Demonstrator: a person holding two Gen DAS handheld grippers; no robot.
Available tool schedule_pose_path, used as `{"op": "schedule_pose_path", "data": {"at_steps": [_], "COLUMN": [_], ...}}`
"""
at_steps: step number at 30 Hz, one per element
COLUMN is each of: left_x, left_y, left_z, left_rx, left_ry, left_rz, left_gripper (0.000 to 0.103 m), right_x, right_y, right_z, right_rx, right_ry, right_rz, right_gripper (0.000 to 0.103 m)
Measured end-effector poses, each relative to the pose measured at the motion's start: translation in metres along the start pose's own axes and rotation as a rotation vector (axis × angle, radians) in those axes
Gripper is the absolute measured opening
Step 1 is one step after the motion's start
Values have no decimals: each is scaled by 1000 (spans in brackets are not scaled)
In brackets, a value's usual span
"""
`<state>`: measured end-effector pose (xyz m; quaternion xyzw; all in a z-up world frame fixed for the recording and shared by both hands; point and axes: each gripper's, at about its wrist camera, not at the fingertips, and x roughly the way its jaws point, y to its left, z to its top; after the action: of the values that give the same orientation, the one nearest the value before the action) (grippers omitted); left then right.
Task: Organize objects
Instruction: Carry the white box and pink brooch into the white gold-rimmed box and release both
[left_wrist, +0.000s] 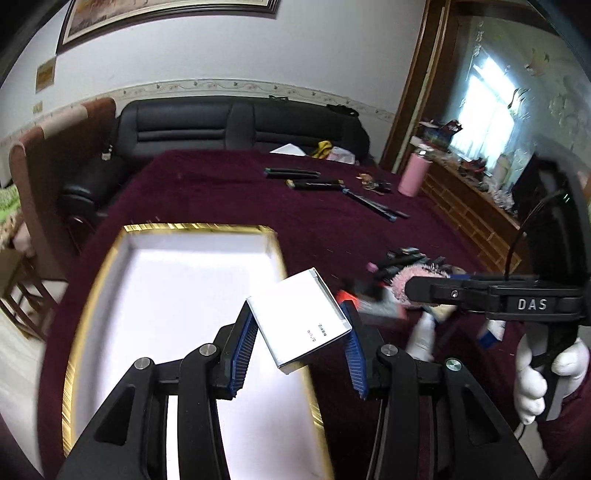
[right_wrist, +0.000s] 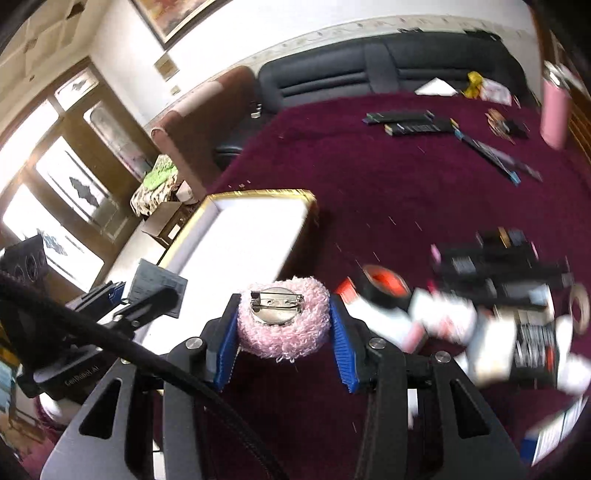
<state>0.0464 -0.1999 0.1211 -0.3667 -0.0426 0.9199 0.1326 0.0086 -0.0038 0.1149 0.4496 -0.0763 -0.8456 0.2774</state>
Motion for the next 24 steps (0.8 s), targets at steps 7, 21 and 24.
{"op": "schedule_pose_path", "data": {"at_steps": [7, 21, 24], "left_x": [70, 154, 158], "left_y": [59, 122, 121], "left_z": [39, 33, 34], "left_rx": [-102, -321, -331], "left_ry": [116, 193, 188], "left_rz": [3, -92, -113], "left_gripper": [39, 39, 39], "right_x": [88, 152, 153], "right_y": [34, 28, 27], "right_z": [47, 67, 67], "right_rx": [-99, -158, -163], "right_ry": [65, 73, 47], "right_rz": [-132, -267, -276], "right_gripper": [44, 48, 50]}}
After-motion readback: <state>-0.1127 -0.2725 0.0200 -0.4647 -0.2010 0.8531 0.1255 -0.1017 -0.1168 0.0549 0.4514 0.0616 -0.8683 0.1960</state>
